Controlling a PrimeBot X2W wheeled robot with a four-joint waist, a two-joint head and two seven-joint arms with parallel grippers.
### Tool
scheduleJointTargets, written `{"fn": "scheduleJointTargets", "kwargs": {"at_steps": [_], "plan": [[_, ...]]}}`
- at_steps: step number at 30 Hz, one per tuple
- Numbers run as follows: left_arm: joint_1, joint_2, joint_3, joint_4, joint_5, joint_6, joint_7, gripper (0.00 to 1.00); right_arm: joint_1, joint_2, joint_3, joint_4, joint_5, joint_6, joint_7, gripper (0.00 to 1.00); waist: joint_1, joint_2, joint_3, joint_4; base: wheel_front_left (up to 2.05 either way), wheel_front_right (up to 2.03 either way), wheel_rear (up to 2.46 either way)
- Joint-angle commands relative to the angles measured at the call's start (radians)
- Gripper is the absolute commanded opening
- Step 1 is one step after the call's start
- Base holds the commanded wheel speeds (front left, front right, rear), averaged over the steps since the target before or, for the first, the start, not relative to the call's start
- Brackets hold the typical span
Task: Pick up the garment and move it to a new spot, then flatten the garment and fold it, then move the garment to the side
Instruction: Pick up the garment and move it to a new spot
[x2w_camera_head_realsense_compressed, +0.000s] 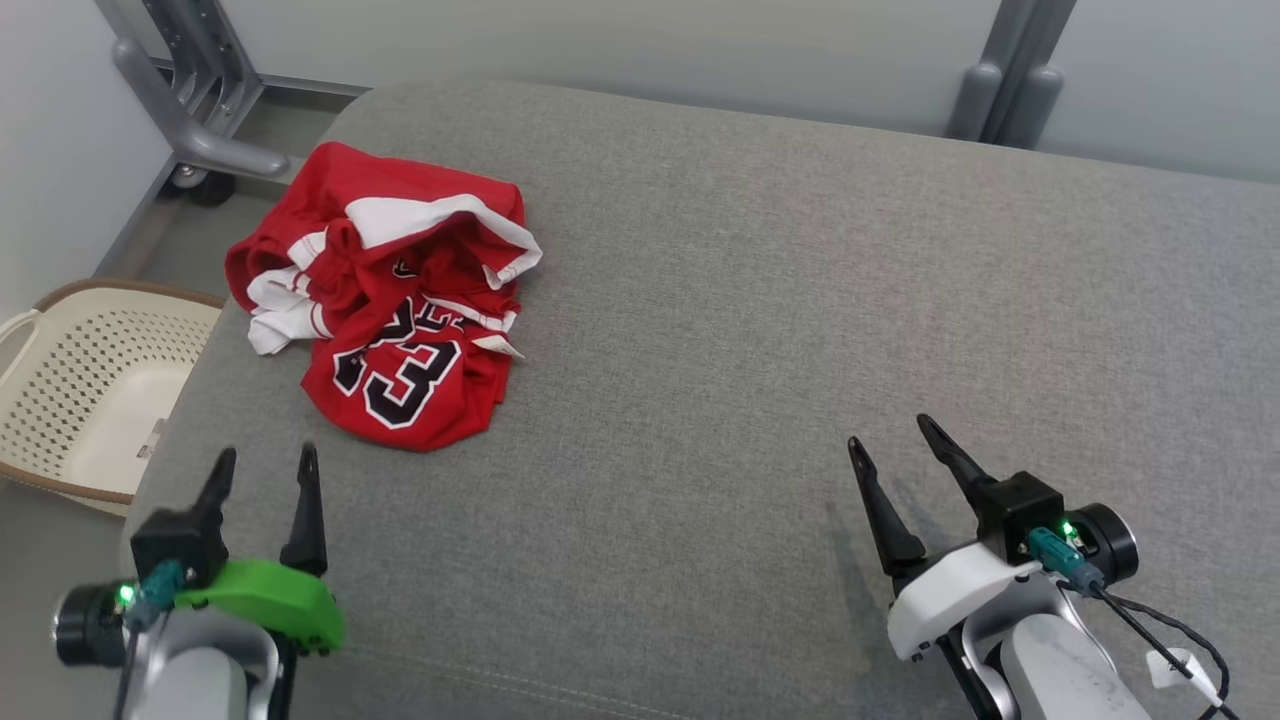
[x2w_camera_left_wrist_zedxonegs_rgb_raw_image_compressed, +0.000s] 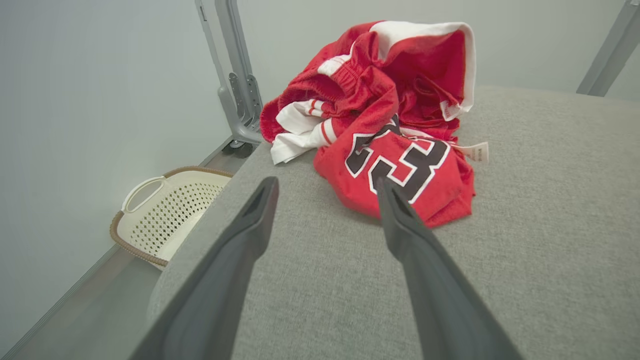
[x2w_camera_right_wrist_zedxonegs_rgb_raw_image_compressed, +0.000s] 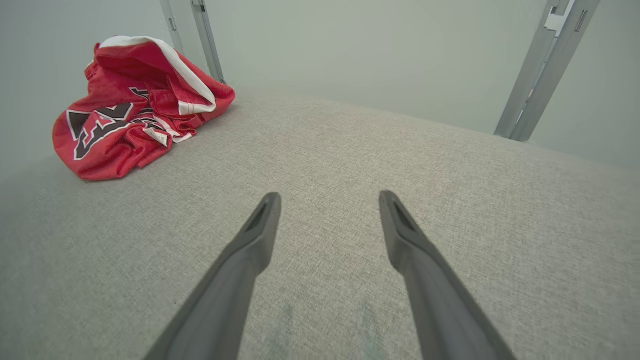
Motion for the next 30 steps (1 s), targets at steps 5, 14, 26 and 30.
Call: {"fn": "scheduleJointTargets", "kwargs": {"at_steps": [5, 14, 26, 30], "plan": [[-0.214, 0.154, -0.160, 0.064, -0.107, -0.005, -0.001, 1.00, -0.020, -0.016, -0.004, -0.002, 0.002, 0.000, -0.003, 1.00, 0.0000, 0.0000, 0.089, -0.111, 0.00, 0.00, 0.00], [-0.492, 0.394, -0.438, 0.142, -0.423, -0.006, 0.122, 1.00, -0.040, -0.011, 0.011, 0.001, 0.012, 0.000, -0.003, 1.00, 0.0000, 0.0000, 0.170, -0.216, 0.00, 0.00, 0.00], [-0.640, 0.523, -0.562, 0.303, -0.678, -0.005, 0.299, 1.00, -0.082, -0.012, 0.021, 0.006, 0.018, 0.000, -0.003, 1.00, 0.0000, 0.0000, 0.269, -0.318, 0.00, 0.00, 0.00], [-0.657, 0.495, -0.563, 0.409, -0.698, 0.009, 0.345, 1.00, -0.083, -0.010, 0.016, 0.015, 0.030, 0.000, -0.003, 1.00, 0.0000, 0.0000, 0.283, -0.334, 0.00, 0.00, 0.00]]}}
